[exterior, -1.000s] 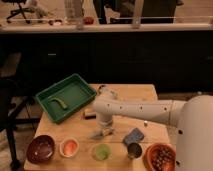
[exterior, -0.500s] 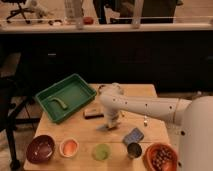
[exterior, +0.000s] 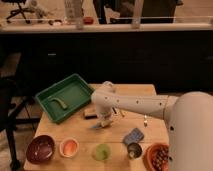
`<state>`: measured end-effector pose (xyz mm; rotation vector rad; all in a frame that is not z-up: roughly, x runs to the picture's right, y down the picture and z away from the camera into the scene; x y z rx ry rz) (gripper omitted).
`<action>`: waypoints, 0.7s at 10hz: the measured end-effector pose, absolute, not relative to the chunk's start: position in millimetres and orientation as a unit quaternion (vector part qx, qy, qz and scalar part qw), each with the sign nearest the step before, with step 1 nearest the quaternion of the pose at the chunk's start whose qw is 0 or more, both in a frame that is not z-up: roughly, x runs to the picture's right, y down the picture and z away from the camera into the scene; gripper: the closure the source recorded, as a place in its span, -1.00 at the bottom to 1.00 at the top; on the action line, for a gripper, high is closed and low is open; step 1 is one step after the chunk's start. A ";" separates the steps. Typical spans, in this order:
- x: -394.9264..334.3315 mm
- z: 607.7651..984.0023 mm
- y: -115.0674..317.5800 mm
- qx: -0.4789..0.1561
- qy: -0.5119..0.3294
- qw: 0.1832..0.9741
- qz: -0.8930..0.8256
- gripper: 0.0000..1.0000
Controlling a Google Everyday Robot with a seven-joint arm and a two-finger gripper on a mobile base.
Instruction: Wipe table surface with towel
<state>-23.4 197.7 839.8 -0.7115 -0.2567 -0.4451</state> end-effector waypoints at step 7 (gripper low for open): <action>26.9 814.9 226.6 -0.365 -0.121 0.899 -0.212 1.00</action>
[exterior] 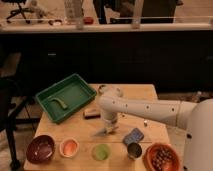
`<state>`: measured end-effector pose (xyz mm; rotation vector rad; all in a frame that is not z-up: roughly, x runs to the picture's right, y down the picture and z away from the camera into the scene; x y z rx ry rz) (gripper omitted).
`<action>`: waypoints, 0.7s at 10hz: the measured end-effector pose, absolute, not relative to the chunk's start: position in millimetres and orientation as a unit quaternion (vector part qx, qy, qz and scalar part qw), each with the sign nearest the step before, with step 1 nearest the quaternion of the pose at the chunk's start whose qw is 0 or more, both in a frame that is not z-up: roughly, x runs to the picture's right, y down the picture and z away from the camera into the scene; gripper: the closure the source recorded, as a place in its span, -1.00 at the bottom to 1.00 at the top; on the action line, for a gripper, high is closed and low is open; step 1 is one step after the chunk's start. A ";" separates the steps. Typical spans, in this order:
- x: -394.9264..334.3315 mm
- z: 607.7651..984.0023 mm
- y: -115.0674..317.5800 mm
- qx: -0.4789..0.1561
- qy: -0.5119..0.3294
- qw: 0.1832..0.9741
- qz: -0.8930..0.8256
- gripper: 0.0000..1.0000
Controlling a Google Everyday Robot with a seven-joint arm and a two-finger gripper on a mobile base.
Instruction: Wipe table surface with towel
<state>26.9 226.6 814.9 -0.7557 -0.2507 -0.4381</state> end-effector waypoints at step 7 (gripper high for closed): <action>58.7 841.2 208.5 -0.360 -0.080 0.911 -0.185 1.00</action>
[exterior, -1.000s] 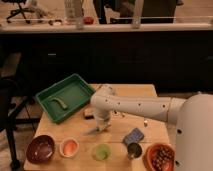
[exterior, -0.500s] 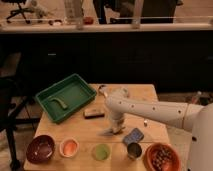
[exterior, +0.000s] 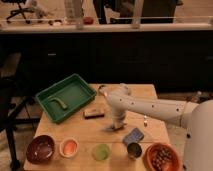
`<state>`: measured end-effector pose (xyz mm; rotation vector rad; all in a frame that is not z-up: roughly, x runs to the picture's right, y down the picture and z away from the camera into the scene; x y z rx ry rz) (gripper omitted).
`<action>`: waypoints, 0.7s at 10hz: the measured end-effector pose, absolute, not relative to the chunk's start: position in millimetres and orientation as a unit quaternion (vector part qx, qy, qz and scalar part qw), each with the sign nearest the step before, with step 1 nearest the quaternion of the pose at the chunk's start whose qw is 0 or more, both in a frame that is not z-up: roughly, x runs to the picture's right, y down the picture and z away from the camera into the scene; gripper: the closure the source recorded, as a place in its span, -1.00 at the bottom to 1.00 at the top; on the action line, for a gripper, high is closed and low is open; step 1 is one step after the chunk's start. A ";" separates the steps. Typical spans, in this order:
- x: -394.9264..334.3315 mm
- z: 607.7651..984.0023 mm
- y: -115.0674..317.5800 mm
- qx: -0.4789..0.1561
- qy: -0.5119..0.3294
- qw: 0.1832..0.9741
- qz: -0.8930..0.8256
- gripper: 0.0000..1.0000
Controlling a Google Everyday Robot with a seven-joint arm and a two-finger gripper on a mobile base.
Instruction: Wipe table surface with towel
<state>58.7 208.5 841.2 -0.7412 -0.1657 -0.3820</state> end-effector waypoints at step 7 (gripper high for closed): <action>-19.1 808.4 227.1 -0.354 -0.155 0.893 -0.231 1.00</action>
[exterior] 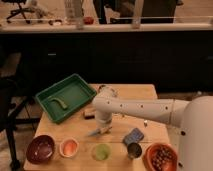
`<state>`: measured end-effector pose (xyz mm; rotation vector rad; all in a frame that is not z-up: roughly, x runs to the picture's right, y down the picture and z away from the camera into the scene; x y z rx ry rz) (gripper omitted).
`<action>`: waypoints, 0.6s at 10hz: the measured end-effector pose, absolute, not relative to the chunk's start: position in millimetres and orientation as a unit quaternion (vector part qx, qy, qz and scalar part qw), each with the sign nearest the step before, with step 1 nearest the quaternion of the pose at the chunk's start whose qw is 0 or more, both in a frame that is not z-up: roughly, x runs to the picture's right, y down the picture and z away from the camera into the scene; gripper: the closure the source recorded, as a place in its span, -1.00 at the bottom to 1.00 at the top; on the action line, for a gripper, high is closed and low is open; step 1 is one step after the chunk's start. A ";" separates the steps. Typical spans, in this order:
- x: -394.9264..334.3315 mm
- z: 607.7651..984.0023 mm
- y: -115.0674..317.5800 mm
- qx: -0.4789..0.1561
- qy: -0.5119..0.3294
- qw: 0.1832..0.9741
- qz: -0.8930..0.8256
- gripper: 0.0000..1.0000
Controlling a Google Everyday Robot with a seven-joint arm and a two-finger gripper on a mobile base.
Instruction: Wipe table surface with towel
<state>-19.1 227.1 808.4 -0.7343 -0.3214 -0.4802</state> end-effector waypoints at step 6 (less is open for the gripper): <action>38.7 821.0 212.4 -0.347 -0.115 0.906 -0.213 1.00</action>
